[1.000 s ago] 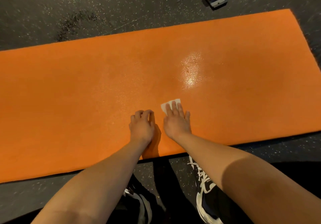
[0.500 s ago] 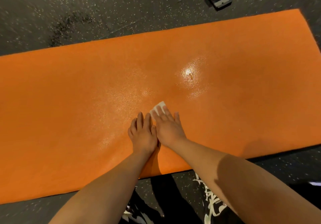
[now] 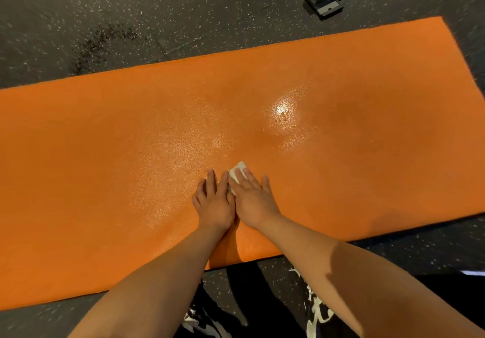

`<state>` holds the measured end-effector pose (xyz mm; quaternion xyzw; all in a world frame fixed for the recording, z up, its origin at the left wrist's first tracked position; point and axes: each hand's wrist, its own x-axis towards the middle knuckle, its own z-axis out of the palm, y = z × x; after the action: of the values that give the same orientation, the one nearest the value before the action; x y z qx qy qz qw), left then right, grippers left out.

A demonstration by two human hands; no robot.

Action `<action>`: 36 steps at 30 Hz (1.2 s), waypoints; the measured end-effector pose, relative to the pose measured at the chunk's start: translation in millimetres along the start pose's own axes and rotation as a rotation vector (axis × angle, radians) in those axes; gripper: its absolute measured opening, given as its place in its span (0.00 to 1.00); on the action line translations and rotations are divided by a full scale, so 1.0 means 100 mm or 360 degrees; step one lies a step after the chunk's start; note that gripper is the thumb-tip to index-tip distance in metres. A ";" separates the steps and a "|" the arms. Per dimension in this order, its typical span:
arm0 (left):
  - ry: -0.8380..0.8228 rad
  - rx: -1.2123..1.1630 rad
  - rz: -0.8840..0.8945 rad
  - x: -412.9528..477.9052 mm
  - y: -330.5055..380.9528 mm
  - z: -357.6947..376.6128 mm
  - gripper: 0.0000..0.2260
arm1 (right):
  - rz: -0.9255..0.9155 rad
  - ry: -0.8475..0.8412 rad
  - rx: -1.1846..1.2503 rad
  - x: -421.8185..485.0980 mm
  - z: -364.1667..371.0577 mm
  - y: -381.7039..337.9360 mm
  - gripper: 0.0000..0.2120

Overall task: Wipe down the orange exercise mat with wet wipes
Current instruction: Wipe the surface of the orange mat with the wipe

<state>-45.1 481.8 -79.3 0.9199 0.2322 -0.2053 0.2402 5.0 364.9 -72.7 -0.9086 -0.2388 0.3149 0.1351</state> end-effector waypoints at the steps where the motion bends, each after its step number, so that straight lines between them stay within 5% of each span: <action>1: -0.0005 0.0007 -0.0004 0.01 0.00 -0.01 0.24 | -0.0023 -0.0002 -0.0014 0.02 -0.01 0.04 0.27; 8: -0.0066 0.0150 0.0004 0.08 0.04 -0.16 0.26 | 0.0413 0.0128 0.0047 0.17 -0.25 0.25 0.28; 15: -0.0043 0.0100 -0.0013 0.34 0.15 -0.25 0.25 | 0.0020 -0.0028 0.0084 0.30 -0.26 0.08 0.27; 21: 0.0015 0.0112 -0.0029 0.65 0.14 -0.37 0.25 | 0.0566 0.0293 0.0175 0.60 -0.43 0.38 0.29; 27: 0.0063 -0.0003 -0.0048 0.75 0.17 -0.33 0.26 | -0.0017 0.0110 -0.0017 0.67 -0.39 0.04 0.28; 32: 0.0081 0.0056 -0.0016 0.75 0.09 -0.26 0.26 | 0.0518 0.0312 0.0084 0.75 -0.59 0.45 0.33; 36: 0.0072 0.0028 -0.0064 0.75 0.15 -0.24 0.26 | 0.0294 0.0197 0.0100 0.81 -0.54 0.19 0.31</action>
<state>29.8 507.3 -91.8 0.9216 0.2543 -0.1913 0.2225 101.1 385.8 -79.9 -0.9398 -0.1352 0.2766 0.1484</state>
